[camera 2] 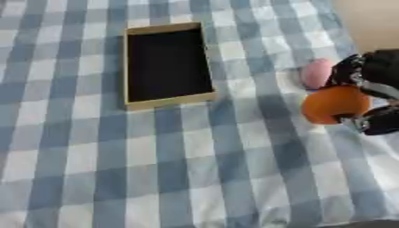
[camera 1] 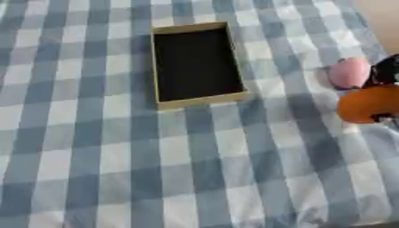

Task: Pick up objects on the table and place them in the box.

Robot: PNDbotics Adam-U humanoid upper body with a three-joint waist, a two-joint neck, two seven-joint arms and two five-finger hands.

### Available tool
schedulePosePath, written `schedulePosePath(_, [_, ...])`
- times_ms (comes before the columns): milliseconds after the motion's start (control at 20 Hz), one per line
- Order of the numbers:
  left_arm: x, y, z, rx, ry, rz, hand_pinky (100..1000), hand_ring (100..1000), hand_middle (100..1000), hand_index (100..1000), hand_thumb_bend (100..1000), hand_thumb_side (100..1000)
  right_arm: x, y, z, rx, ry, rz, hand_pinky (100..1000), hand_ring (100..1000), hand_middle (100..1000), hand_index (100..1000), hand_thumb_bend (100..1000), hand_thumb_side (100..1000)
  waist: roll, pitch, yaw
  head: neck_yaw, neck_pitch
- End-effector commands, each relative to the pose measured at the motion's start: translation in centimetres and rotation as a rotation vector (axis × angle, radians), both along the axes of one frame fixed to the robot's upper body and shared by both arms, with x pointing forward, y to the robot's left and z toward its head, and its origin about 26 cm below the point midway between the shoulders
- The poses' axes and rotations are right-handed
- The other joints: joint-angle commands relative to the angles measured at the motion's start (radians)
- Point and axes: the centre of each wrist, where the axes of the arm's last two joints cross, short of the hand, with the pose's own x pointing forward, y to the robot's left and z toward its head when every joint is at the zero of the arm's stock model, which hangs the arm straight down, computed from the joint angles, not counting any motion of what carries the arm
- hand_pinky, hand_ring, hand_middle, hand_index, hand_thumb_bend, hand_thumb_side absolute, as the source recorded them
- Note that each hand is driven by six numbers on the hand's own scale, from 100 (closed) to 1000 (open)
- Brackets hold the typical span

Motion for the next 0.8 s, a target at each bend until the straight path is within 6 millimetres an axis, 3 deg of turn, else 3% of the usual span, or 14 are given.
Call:
schedulePosePath(50, [-0.3, 0.3, 0.9, 0.022, -0.027, 0.009, 850, 842, 739, 849, 100, 773, -0.2, 0.0, 2.0, -0.019, -0.042, 0.012, 210, 518, 540, 662, 111, 150, -0.003, -0.019, -0.002, 0.003, 0.005])
schedulePosePath(250, [-0.4, 0.3, 0.9, 0.022, -0.027, 0.011, 849, 840, 738, 849, 100, 775, -0.2, -0.1, 3.4, -0.047, -0.092, 0.008, 281, 558, 577, 701, 159, 151, -0.008, -0.018, -0.002, 0.004, 0.005])
schedulePosePath(300, [-0.4, 0.3, 0.9, 0.022, -0.027, 0.012, 849, 840, 738, 849, 100, 776, -0.2, -0.1, 3.3, -0.059, -0.083, 0.005, 390, 611, 622, 741, 148, 146, -0.009, -0.017, -0.003, 0.004, 0.005])
schedulePosePath(350, [-0.4, 0.3, 0.9, 0.021, -0.027, 0.012, 849, 840, 738, 849, 100, 775, -0.2, -0.1, 3.1, -0.071, -0.07, 0.002, 409, 618, 624, 743, 138, 143, -0.01, -0.016, -0.002, 0.004, 0.005])
schedulePosePath(800, [-0.4, 0.3, 0.9, 0.021, -0.027, 0.013, 849, 840, 738, 849, 100, 775, -0.3, -0.2, 3.2, -0.091, -0.037, -0.004, 409, 618, 624, 743, 138, 143, -0.011, -0.016, -0.003, 0.005, 0.005])
